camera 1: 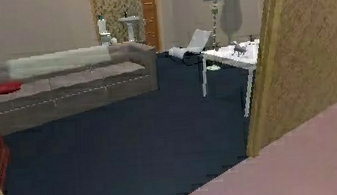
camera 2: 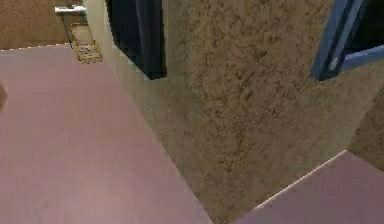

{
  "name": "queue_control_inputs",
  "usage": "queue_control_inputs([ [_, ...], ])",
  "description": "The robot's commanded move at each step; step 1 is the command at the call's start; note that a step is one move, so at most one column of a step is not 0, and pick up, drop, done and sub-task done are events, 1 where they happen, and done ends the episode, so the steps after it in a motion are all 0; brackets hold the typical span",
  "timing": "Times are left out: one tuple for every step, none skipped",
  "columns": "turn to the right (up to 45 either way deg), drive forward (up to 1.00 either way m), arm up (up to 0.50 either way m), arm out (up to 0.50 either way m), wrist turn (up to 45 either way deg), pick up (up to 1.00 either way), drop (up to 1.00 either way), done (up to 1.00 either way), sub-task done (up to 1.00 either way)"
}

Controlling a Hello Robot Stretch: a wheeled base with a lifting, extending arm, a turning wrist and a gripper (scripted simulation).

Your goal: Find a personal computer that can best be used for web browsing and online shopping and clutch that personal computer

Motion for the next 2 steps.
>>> queue_control_inputs([
  [0.0, 1.00, 0.00, 0.00, 0.0, 0.00, 0.00, 0.00, 0.00],
  [0.0, 1.00, 0.00, 0.00, 0.0, 0.00, 0.00, 0.00, 0.00],
])
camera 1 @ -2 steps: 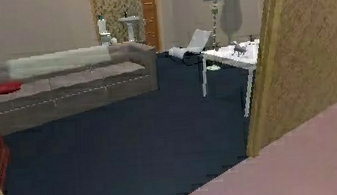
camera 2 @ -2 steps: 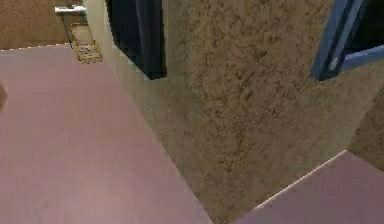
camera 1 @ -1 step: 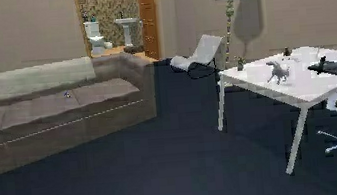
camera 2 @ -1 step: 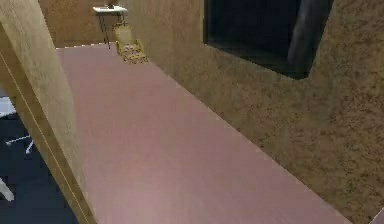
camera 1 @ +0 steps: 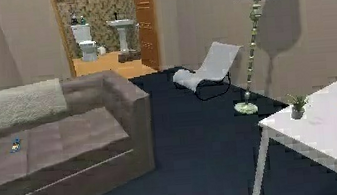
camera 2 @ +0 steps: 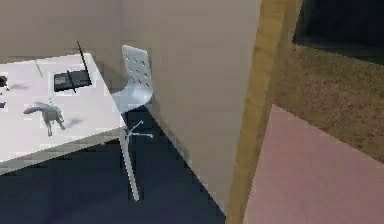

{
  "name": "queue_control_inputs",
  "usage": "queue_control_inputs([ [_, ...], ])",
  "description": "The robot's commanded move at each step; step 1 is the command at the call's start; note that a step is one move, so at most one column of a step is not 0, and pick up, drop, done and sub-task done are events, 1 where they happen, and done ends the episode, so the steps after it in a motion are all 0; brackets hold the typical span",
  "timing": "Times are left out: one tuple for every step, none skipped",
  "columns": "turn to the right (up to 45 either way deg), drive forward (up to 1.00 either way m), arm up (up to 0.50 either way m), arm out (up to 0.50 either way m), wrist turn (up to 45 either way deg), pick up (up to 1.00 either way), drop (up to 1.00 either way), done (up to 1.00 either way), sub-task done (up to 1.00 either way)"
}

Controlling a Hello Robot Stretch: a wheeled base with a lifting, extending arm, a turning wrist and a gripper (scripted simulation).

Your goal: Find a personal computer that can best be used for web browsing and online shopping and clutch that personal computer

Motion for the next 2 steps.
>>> queue_control_inputs([
  [0.0, 1.00, 0.00, 0.00, 0.0, 0.00, 0.00, 0.00, 0.00],
  [6.0, 0.00, 0.00, 0.00, 0.0, 0.00, 0.00, 0.00, 0.00],
])
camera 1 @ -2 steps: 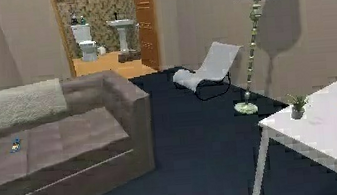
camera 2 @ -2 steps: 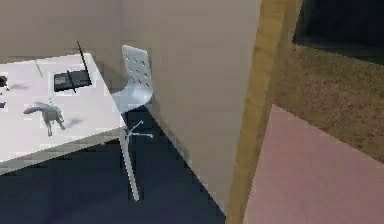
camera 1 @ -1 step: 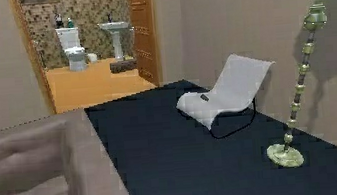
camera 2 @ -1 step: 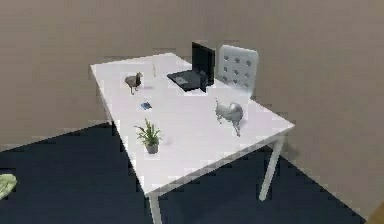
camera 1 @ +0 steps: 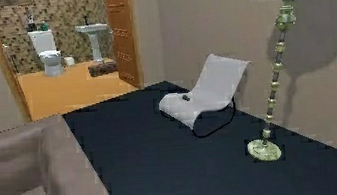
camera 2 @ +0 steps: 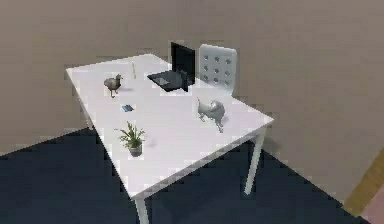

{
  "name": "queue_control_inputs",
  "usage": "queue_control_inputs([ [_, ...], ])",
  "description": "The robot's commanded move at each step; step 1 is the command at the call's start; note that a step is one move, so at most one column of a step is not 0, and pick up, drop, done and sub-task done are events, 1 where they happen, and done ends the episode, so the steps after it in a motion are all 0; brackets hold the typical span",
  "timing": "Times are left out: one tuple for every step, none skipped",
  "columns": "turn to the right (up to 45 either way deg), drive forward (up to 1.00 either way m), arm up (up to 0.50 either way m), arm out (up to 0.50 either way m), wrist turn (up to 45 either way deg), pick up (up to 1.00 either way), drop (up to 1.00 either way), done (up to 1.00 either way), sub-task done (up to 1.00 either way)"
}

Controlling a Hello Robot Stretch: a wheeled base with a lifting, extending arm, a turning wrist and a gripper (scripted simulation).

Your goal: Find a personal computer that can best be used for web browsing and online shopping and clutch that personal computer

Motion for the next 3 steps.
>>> queue_control_inputs([
  [0.0, 0.15, 0.00, 0.00, 0.0, 0.00, 0.00, 0.00, 0.00],
  [24.0, 0.00, 0.00, 0.00, 0.0, 0.00, 0.00, 0.00, 0.00],
  [0.0, 0.35, 0.00, 0.00, 0.0, 0.00, 0.00, 0.00, 0.00],
])
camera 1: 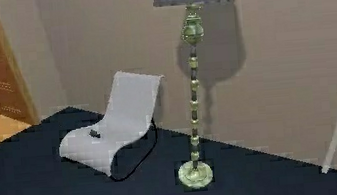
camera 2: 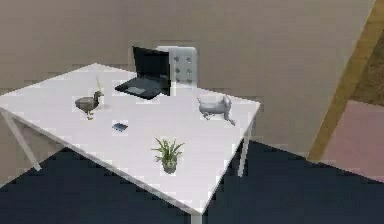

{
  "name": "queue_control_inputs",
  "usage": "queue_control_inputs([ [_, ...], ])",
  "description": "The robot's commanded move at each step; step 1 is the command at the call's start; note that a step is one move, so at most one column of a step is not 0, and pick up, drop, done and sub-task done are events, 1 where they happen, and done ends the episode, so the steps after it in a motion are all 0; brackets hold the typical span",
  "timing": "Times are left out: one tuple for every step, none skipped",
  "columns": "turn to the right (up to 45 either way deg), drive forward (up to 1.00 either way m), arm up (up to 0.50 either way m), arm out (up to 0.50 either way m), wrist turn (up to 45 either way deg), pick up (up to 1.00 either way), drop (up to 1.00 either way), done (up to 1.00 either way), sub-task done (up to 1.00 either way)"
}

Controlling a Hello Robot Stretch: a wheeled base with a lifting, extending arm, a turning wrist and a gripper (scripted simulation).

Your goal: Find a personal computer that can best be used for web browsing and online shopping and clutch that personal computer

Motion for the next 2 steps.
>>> queue_control_inputs([
  [45.0, 0.00, 0.00, 0.00, 0.0, 0.00, 0.00, 0.00, 0.00],
  [9.0, 0.00, 0.00, 0.00, 0.0, 0.00, 0.00, 0.00, 0.00],
])
